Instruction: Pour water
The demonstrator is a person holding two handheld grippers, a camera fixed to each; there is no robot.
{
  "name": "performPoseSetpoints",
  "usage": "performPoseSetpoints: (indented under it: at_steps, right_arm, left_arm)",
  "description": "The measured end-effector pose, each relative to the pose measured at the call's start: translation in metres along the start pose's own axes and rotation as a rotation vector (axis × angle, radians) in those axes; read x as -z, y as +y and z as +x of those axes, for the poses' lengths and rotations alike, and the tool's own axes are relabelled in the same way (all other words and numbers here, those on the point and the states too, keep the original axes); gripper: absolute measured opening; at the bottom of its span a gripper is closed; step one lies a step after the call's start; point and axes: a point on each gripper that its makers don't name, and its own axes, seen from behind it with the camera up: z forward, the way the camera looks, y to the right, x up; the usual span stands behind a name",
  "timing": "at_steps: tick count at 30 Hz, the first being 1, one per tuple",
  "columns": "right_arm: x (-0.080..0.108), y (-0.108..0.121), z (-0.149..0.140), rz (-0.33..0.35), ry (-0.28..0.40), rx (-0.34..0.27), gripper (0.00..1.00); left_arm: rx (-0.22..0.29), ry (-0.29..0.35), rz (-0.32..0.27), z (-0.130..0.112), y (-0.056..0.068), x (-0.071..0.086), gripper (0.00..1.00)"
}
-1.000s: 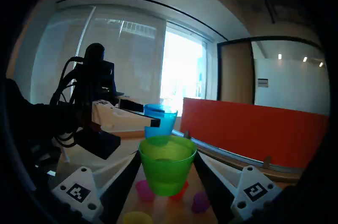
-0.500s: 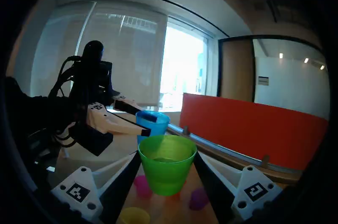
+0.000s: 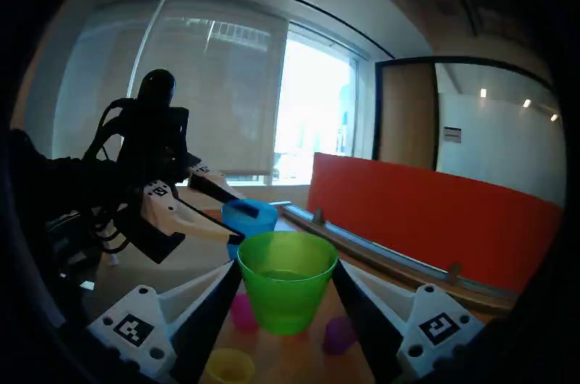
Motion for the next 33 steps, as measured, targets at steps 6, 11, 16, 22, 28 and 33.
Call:
performPoseSetpoints:
  at_steps: [6,11,16,22,28,33]
  right_arm:
    - [0.005,0.002,-0.008,0.002,-0.024,0.004,0.92]
    - [0.010,0.003,-0.017,0.005,-0.049,0.008,0.92]
    - [0.014,0.004,-0.027,0.007,-0.067,0.008,0.92]
    - [0.019,0.007,-0.038,0.005,-0.092,0.003,0.92]
    - [0.023,0.010,-0.050,0.004,-0.119,-0.003,0.92]
    - [0.026,0.011,-0.062,0.007,-0.146,-0.006,0.92]
  left_arm:
    - [-0.001,-0.034,-0.013,-0.014,0.006,0.002,0.87]
    - [-0.009,-0.066,-0.024,-0.027,0.013,0.003,0.87]
    - [-0.013,-0.099,-0.039,-0.040,0.020,0.005,0.87]
    - [-0.021,-0.139,-0.060,-0.058,0.030,0.007,0.87]
    - [-0.037,-0.183,-0.081,-0.077,0.039,0.009,0.87]
    - [-0.054,-0.218,-0.098,-0.092,0.045,0.009,0.87]
